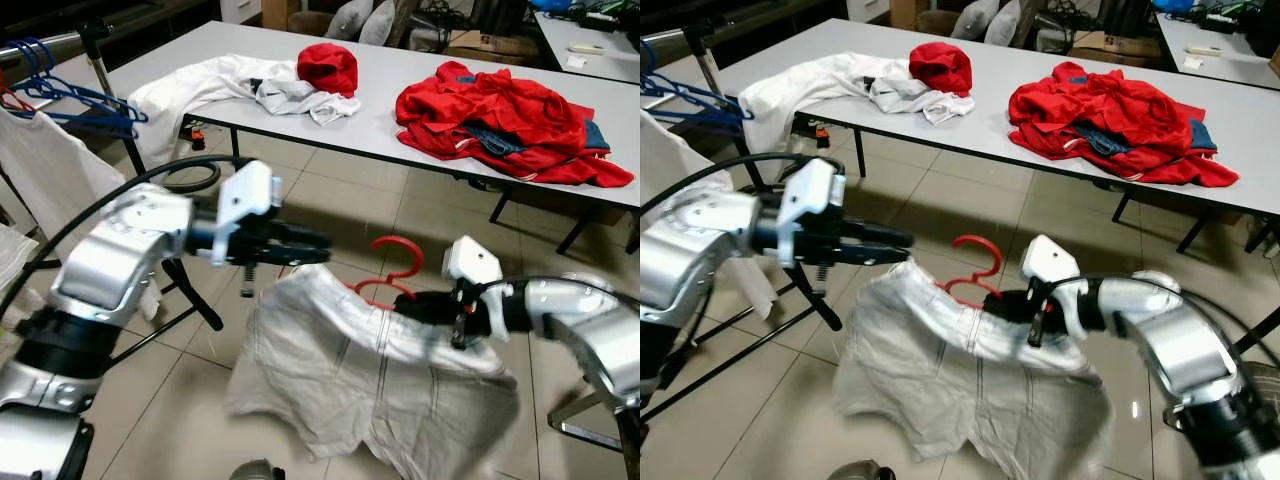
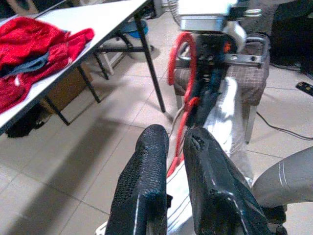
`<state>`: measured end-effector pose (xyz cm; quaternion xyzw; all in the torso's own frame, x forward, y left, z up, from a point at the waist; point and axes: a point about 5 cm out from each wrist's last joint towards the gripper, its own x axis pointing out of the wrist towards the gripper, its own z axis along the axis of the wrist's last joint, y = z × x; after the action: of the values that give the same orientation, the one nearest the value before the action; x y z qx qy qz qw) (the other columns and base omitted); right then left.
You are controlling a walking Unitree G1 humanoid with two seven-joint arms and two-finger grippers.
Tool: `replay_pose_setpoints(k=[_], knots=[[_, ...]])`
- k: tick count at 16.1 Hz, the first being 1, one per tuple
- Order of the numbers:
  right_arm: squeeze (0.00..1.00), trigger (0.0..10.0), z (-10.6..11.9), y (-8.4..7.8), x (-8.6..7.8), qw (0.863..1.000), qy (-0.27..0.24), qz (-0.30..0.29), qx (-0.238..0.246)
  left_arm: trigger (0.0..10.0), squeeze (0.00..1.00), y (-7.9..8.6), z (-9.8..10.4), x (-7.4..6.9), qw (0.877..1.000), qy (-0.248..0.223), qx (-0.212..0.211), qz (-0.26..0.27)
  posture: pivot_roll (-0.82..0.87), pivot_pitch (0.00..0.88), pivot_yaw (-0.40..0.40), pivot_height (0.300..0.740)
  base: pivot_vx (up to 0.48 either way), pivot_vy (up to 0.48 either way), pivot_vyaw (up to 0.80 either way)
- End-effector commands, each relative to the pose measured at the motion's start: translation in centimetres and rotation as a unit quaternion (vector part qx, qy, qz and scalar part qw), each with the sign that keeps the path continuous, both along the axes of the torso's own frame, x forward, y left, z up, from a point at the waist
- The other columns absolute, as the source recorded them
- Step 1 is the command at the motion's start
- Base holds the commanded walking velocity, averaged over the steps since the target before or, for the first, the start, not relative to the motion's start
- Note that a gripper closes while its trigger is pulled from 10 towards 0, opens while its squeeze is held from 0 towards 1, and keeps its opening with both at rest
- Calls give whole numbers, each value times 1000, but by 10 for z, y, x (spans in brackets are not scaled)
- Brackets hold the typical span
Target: Hang hanger
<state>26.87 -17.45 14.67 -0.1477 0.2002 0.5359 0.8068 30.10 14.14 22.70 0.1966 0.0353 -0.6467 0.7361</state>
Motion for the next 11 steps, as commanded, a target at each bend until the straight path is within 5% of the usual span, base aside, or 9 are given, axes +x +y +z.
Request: replay_pose_setpoints(k=[1, 2, 3, 5, 7, 10, 11], knots=[[0, 0, 15, 2, 3, 999, -42, -13, 18, 10000, 0, 6, 0, 0, 1000, 2, -4, 20, 2, 2, 1, 740, 0, 0, 0], [0, 0, 15, 2, 3, 998, -49, -23, 17, 10000, 0, 9, -3, 1, 999, 5, -8, 43, 0, 0, 8, 740, 0, 0, 0], [0, 0, 14, 4, 4, 995, -77, -57, 17, 10000, 0, 20, -9, 9, 988, -9, -32, 148, -1, 0, 8, 740, 0, 0, 0], [0, 0, 14, 7, 3, 990, -103, -93, 26, 10000, 0, 30, -13, 14, 965, -47, -68, 250, 1, 0, 0, 740, 0, 0, 0], [0, 0, 16, 14, 1, 970, -147, -182, 68, 10000, 0, 32, -37, -3, 926, -48, -111, 357, 5, 0, -9, 740, 0, 0, 0], [0, 0, 10, 15, -1, 952, -162, -242, 90, 10000, 0, 27, -55, -19, 895, -31, -140, 423, 12, 0, -12, 740, 0, 0, 0], [0, 9412, 7, 14, -1, 943, -170, -273, 82, 10000, 0, 20, -69, -33, 885, -38, -121, 449, 12, 0, -12, 740, 0, 0, 0]])
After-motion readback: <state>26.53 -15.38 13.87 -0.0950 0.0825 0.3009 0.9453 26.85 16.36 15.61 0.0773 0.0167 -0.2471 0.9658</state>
